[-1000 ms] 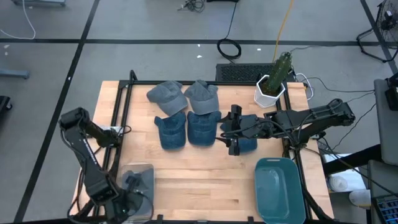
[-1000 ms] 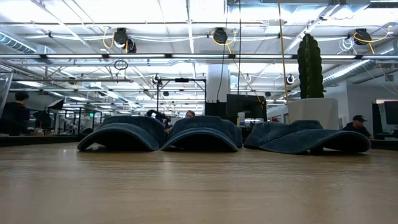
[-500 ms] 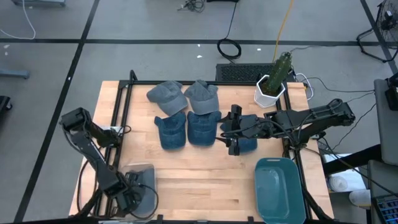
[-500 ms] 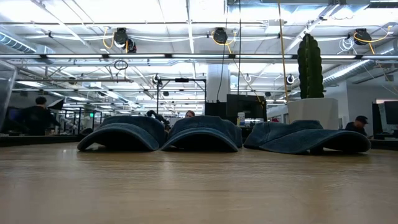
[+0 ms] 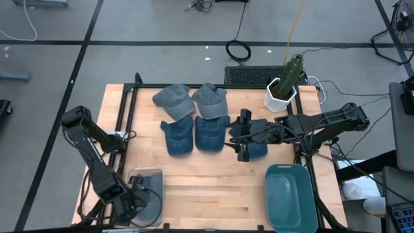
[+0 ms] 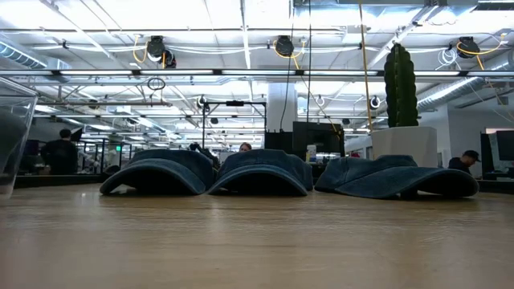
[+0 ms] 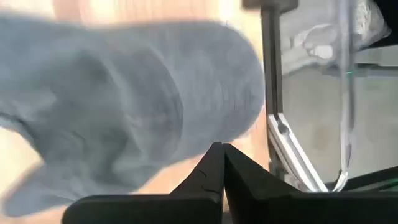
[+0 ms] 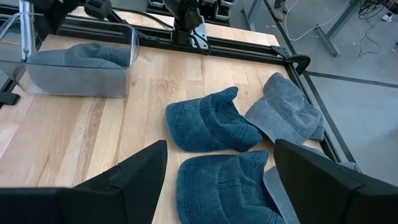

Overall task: Pick & Place hat
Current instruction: Put the right gray cap into the transparent bin

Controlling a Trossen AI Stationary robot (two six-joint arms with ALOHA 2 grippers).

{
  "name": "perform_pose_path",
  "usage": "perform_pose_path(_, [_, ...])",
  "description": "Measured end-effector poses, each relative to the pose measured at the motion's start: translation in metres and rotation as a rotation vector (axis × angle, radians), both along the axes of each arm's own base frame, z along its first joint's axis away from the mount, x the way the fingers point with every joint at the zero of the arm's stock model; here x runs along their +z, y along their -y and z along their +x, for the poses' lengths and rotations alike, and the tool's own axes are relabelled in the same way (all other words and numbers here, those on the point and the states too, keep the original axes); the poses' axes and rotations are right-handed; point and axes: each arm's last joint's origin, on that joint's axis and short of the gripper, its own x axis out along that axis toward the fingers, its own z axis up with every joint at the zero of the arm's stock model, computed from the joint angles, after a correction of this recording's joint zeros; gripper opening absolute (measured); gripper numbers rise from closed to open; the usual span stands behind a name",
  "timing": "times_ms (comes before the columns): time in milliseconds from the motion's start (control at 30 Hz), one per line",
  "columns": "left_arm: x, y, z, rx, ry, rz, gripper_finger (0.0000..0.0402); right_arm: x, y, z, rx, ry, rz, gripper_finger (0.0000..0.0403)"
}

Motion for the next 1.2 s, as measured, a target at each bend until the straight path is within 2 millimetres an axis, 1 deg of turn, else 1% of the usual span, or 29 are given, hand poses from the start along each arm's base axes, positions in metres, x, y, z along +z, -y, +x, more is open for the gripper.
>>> perform_pose_path(100, [0.022,0.001,-0.002,-0.117,0.125,0.065,0.0002,0.000,0.000,0.000,0.001,0.000,-0.001,0.0281])
perform_pose_path(167, [0.038,-0.001,-0.005,-0.197,0.242,0.106,0.0005,0.000,0.000,0.000,0.001,0.000,-0.001,0.0281])
perform_pose_path(233, [0.051,-0.007,-0.010,-0.257,0.381,0.167,0.0009,0.000,0.000,0.000,0.001,0.000,-0.001,0.0281])
perform_pose_path(300, [0.065,-0.019,-0.016,-0.297,0.515,0.231,0.0011,0.000,0.000,0.000,0.001,0.000,-0.002,0.0281])
perform_pose_path(400, [0.080,-0.044,-0.027,-0.285,0.692,0.323,0.0010,0.000,0.000,0.000,0.000,0.001,0.000,0.0281])
perform_pose_path(500, [0.088,-0.079,-0.039,-0.189,0.844,0.379,0.0004,-0.009,0.000,0.003,-0.005,0.017,0.004,0.0281])
perform_pose_path(567, [0.087,-0.101,-0.047,-0.124,0.919,0.372,0.0004,-0.017,0.001,0.004,-0.007,0.009,-0.001,0.0281])
perform_pose_path(633, [0.085,-0.122,-0.054,-0.098,0.986,0.342,0.0009,-0.023,0.003,0.006,-0.014,0.007,-0.005,0.0281])
perform_pose_path(700, [0.085,-0.142,-0.061,-0.064,1.060,0.305,0.0009,-0.027,0.008,0.007,-0.037,0.012,-0.005,0.0281])
perform_pose_path(767, [0.085,-0.159,-0.067,0.005,1.135,0.277,0.0005,-0.030,0.016,0.009,-0.095,0.017,-0.001,0.0281])
perform_pose_path(867, [0.090,-0.182,-0.077,0.193,1.238,0.227,0.0005,-0.030,0.035,0.010,-0.151,0.011,-0.007,0.0281])
perform_pose_path(967, [0.093,-0.198,-0.085,0.304,1.275,0.176,0.0031,-0.030,0.066,0.011,-0.240,0.008,-0.027,0.0282])
perform_pose_path(1067, [0.093,-0.203,-0.086,0.376,1.280,0.186,0.0083,-0.030,0.108,0.008,-0.321,-0.004,-0.022,0.0285])
perform_pose_path(1133, [0.093,-0.205,-0.084,0.418,1.283,0.233,0.0123,-0.034,0.142,0.007,-0.358,-0.016,0.044,0.0286])
perform_pose_path(1200, [0.093,-0.206,-0.079,0.468,1.273,0.316,0.0163,-0.042,0.176,0.005,-0.406,-0.039,0.118,0.0284])
